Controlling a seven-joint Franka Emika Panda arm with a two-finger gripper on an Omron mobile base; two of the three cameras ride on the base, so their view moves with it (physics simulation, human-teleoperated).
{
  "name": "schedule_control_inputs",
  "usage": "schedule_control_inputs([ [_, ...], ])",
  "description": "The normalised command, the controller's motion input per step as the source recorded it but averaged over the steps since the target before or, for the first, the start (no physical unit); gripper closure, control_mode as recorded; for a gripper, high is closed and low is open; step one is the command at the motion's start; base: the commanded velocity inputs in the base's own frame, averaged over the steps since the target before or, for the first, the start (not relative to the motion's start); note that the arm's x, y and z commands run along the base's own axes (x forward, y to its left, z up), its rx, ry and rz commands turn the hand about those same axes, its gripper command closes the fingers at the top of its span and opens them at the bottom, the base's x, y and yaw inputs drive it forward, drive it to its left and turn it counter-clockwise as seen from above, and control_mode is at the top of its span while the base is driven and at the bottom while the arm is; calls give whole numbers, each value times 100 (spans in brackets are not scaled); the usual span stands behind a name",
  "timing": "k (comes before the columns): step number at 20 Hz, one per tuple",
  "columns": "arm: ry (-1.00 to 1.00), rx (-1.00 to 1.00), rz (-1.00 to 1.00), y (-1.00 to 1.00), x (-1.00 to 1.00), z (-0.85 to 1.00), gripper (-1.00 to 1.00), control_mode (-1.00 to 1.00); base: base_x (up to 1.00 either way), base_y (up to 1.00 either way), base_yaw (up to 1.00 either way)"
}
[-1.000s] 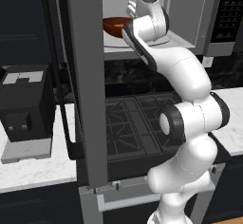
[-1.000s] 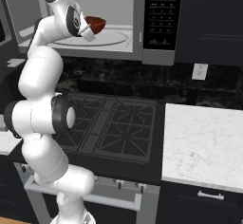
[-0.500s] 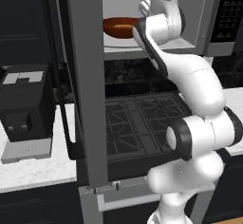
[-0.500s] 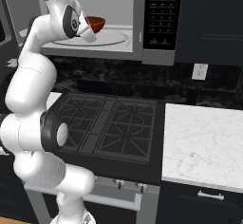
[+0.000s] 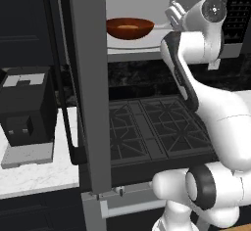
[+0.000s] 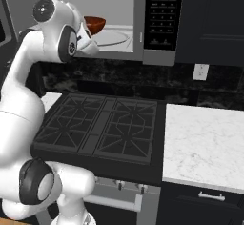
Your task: Open the microwave, place the bowl with waffle inside the microwave, then close the microwave door and turn it on.
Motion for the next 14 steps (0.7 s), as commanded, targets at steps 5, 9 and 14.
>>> schedule_control_inputs([
  [5, -14, -39, 27, 0, -100, 29, -100, -100, 0, 0, 0],
  [9, -13, -55, 34, 0, -100, 41, -100, -100, 0, 0, 0],
  [14, -7, -50, 24, 1, -100, 13, -100, -100, 0, 0, 0],
])
